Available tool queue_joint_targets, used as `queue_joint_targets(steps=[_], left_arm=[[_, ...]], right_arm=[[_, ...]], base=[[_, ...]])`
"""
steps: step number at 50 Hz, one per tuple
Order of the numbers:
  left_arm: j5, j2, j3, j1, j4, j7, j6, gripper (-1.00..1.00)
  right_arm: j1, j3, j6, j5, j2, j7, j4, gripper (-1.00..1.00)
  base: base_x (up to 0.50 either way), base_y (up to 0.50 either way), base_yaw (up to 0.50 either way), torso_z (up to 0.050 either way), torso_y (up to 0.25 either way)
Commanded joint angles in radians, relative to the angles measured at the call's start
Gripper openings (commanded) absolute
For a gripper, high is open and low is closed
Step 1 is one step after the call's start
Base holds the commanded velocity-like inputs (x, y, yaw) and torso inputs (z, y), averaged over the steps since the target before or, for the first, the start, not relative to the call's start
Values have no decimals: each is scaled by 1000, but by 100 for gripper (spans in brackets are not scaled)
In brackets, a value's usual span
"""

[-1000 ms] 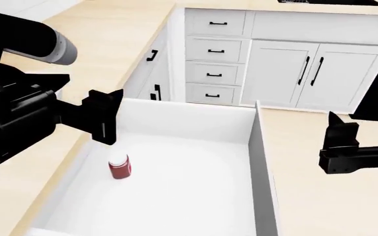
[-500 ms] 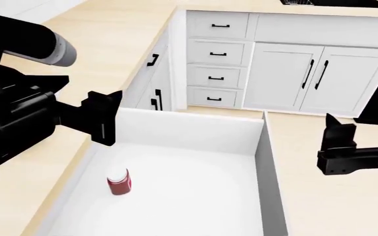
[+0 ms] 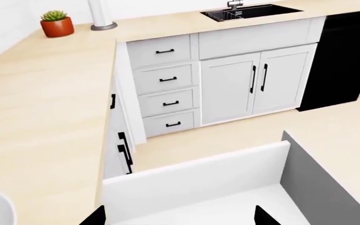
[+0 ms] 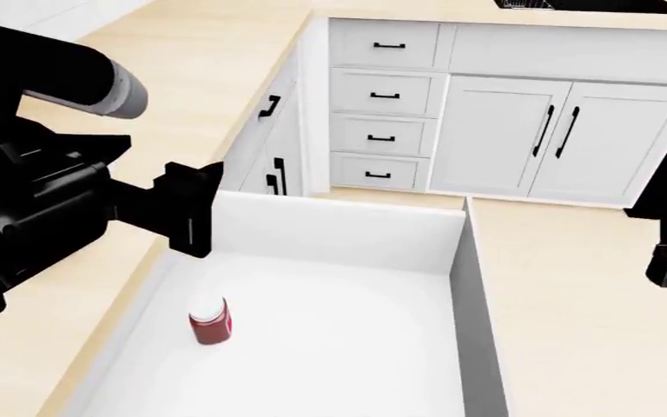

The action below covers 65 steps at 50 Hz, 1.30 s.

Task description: Place the bar in the bowl and close the drawer.

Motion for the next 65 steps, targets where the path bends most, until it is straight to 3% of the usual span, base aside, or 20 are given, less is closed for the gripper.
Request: queue_joint_targets(steps=[1,12,19,26,37,46,58,65], left_arm=[[12,13,15,-4,-7,7,-2,100],[14,23,29,-5,-8,8,1,100],[10,25,38,-13,-8,4,2,100],[21,30,43,-7,-6,9,4,100],[36,38,52,-1,-9,17,5,100],[59,42,57,-1,-23,30,1,100],[62,35,57,6,-22,38,6,100],[44,20,55,13,-8,35,12,100]], right_arm=[[-196,301,130,-88,-84,-115,74,100],[-312,457,227,-264,-225,-297,88,100],[-405,537,239,-440,-313,-505,85,100],[-493,494,125,-684,-404,-724,126,100],[-585,414,-86,-913,-497,-992,315,100],[-604,347,-211,-1015,-542,-1129,472,100],[-546,226,-332,-1098,-531,-1367,777,100],[-542,162,-366,-1122,-529,-1483,848,100]], base=[[0,0,0,0,0],[0,0,0,0,0],[0,0,0,0,0],[0,0,0,0,0],[0,0,0,0,0],[0,0,0,0,0],[0,0,0,0,0],[0,0,0,0,0]])
